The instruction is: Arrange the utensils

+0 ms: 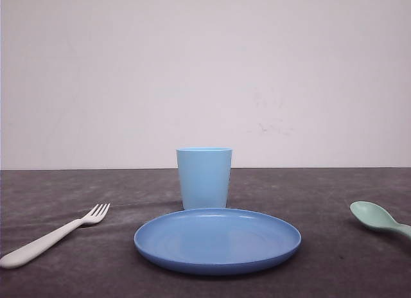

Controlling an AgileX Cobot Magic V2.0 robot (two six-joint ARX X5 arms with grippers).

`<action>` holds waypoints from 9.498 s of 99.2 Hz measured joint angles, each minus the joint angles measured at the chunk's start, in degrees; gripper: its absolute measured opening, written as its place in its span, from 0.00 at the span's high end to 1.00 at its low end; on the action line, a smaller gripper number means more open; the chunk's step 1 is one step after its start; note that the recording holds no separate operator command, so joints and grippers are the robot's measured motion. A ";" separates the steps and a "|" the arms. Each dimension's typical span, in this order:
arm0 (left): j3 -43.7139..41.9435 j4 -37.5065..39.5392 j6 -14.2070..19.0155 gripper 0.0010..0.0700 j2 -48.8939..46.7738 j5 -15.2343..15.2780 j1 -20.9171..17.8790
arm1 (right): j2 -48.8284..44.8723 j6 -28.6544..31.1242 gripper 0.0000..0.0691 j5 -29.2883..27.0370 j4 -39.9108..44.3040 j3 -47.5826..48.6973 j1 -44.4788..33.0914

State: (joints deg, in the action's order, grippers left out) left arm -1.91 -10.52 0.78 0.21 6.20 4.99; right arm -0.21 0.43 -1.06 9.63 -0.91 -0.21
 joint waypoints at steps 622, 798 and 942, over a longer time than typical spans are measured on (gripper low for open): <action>-46.71 -9.79 12.17 0.62 43.85 -0.13 35.43 | -73.22 20.57 0.42 -3.37 30.36 -40.52 29.03; -46.71 -18.84 13.49 0.62 43.23 -0.13 35.43 | -78.75 13.68 0.90 -3.43 -25.00 -47.58 43.36; -46.71 -19.28 14.53 0.62 43.23 -0.13 35.43 | -74.23 12.15 0.38 -4.50 -13.42 -47.60 47.30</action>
State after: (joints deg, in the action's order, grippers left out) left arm -48.62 -29.80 15.31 43.44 6.07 40.42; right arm -74.43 12.58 -5.56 -3.79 -48.51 47.09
